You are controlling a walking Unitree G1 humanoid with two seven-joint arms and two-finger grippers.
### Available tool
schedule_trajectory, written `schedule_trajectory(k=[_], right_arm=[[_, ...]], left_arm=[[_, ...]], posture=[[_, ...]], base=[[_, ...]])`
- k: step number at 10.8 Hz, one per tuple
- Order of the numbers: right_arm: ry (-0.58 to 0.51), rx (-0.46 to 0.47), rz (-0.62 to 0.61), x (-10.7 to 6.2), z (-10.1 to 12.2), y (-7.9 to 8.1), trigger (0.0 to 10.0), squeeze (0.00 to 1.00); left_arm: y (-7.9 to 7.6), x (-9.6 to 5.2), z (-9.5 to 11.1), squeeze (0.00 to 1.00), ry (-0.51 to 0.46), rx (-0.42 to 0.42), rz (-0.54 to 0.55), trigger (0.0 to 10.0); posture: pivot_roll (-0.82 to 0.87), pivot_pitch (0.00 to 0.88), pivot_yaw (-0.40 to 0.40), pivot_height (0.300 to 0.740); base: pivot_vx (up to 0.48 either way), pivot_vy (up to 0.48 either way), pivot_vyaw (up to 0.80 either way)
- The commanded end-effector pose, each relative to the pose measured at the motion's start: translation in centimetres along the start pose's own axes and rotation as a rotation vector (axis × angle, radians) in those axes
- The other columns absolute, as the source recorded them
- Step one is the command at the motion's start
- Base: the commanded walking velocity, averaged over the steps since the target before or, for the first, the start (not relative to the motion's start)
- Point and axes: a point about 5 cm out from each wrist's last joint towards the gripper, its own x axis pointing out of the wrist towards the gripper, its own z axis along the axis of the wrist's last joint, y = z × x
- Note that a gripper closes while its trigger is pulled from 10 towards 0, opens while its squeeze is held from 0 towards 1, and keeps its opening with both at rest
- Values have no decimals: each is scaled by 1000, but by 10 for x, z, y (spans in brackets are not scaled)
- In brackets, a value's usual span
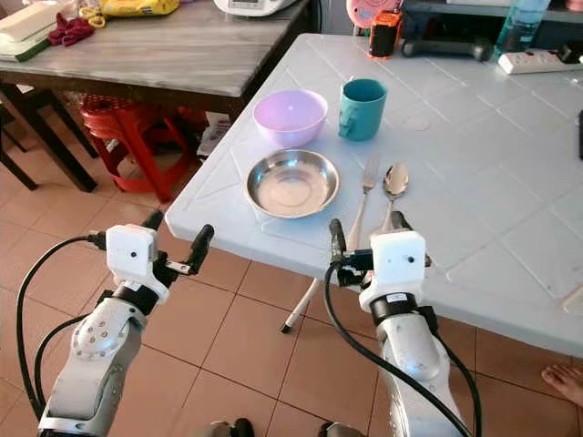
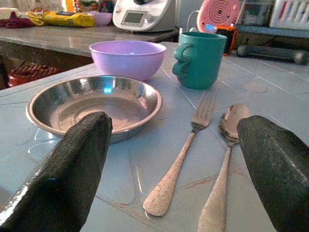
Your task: Setting the table
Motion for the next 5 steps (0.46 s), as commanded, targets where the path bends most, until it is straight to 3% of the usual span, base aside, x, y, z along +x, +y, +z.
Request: schedule_trajectory(k=[1, 5], right_arm=[[-24, 7, 6, -1, 4, 2, 10000, 0], [-16, 12, 0, -2, 3, 2, 10000, 0]], left_arm=[[3, -3, -3, 0, 12, 1, 8, 10000], [2, -2, -3, 0, 10, -2, 3, 10000]], posture=[[-70, 151, 98, 740], [-77, 152, 101, 740]], base=[[0, 0, 0], [0, 0, 0]])
